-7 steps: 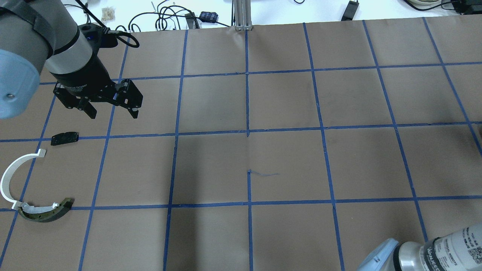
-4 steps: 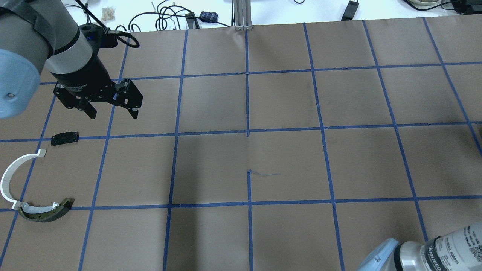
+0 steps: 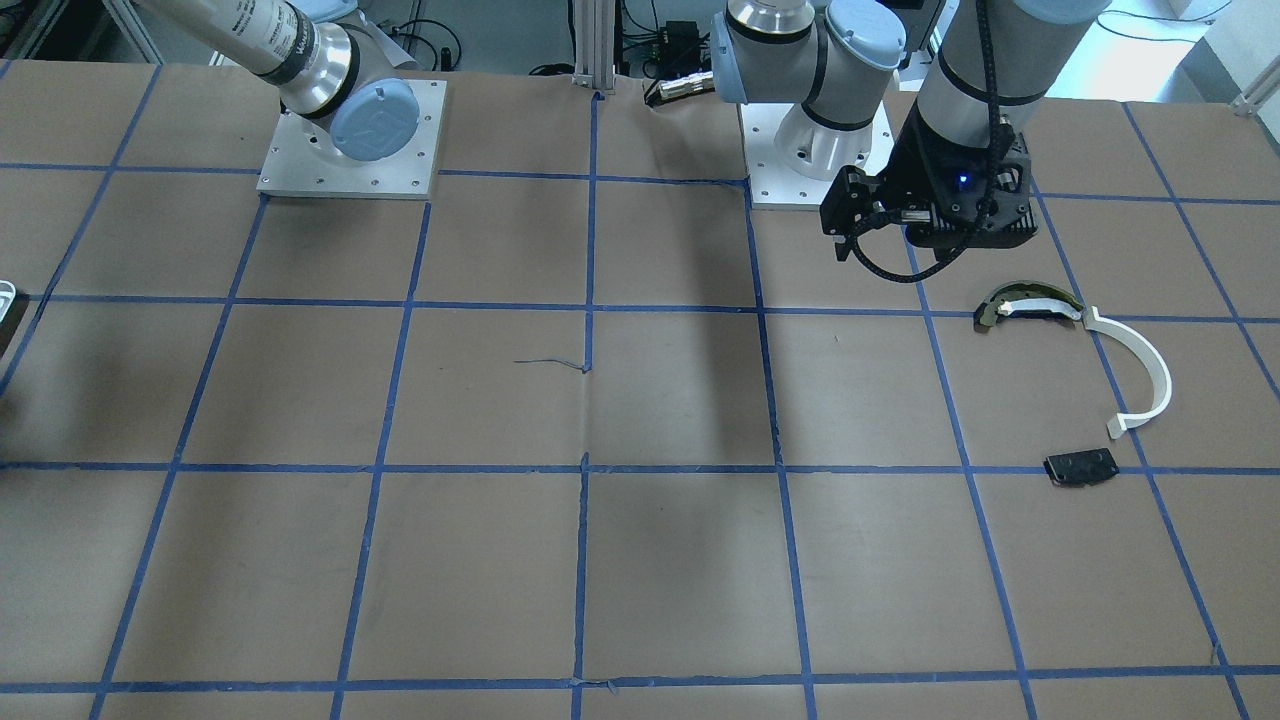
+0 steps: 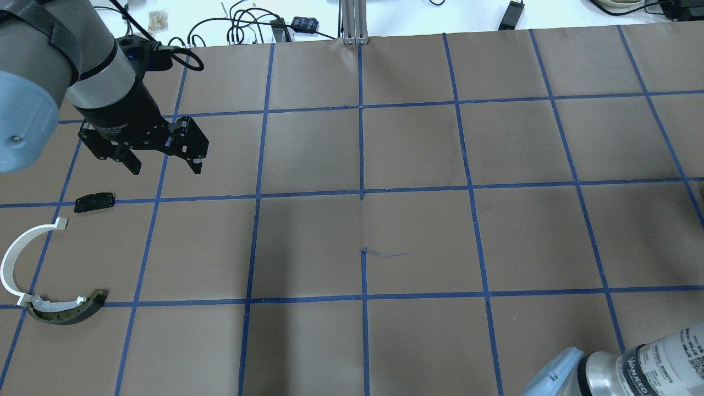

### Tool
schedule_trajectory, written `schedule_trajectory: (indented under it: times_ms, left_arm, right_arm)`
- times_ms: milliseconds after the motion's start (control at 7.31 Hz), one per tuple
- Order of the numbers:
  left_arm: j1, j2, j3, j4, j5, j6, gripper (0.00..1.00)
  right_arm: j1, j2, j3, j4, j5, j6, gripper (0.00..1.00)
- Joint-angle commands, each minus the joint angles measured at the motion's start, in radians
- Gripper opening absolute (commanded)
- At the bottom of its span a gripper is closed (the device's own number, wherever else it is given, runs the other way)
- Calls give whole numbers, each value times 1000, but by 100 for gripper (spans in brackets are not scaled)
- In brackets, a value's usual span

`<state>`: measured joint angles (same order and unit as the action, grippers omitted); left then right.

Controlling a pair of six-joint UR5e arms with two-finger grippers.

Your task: Place bearing gear from tray to pile

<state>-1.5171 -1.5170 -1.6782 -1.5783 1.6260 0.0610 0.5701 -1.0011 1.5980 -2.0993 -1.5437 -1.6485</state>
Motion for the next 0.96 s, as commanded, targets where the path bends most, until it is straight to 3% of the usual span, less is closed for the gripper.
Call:
schedule_trajectory:
  times_ms: [0, 547, 821]
  left_arm:
    - [0, -2, 0, 0, 0, 0, 100]
    - [0, -2, 0, -5, 0, 0, 100]
    - [0, -2, 0, -3, 2, 0, 100]
  right_arm:
    - [-7, 7, 28, -43, 11, -1, 85]
    - [-9, 6, 39, -67, -6, -2, 83]
    - [-15, 6, 40, -68, -7, -2, 78]
